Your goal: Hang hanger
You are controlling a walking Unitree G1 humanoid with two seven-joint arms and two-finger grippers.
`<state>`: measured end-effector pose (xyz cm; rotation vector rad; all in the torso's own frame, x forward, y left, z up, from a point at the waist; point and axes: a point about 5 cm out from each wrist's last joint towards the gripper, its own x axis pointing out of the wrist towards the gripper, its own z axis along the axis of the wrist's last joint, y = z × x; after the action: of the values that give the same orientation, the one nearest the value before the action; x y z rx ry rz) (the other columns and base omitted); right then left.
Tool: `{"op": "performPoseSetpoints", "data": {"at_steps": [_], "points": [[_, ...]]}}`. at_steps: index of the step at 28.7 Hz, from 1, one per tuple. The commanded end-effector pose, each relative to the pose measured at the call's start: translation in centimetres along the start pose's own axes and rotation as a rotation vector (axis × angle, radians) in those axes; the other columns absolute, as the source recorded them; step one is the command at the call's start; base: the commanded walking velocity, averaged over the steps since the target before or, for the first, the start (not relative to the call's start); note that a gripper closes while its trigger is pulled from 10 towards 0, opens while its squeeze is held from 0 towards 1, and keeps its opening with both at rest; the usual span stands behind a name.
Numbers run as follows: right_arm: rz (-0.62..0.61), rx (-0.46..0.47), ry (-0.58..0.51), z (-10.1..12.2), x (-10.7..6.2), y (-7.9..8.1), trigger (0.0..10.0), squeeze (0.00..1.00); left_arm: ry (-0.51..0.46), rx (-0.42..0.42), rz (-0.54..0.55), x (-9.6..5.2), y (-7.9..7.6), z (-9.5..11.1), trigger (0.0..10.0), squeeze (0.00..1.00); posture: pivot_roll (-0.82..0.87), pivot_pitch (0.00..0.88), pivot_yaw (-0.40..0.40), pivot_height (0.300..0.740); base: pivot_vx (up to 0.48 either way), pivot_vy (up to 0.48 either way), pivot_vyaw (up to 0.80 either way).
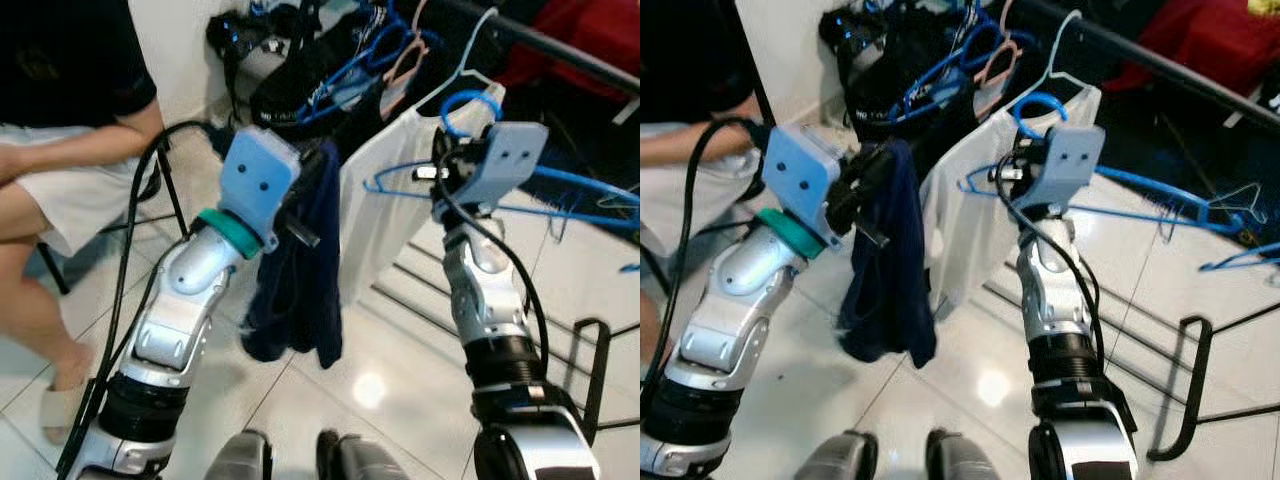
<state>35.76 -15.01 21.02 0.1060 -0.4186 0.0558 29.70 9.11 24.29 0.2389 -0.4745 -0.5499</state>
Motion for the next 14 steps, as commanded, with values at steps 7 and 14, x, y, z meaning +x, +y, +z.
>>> {"op": "performPoseSetpoints", "data": {"at_steps": [7,14], "points": [[-0.007,-0.011,0.002,-0.14,-0.19,-0.34,10.0,0.00,-0.023,-0.019,-0.008,0.12,-0.32,0.65,10.0,0.00,0.08,0.080,-0.016,0.740,0.000,0.000,0.00],[-0.009,-0.004,0.006,-0.22,-0.22,-0.35,10.0,0.00,-0.003,-0.043,0.015,0.16,-0.12,0.38,10.0,0.00,0.08,0.080,-0.016,0.740,0.000,0.000,-0.42]]}}
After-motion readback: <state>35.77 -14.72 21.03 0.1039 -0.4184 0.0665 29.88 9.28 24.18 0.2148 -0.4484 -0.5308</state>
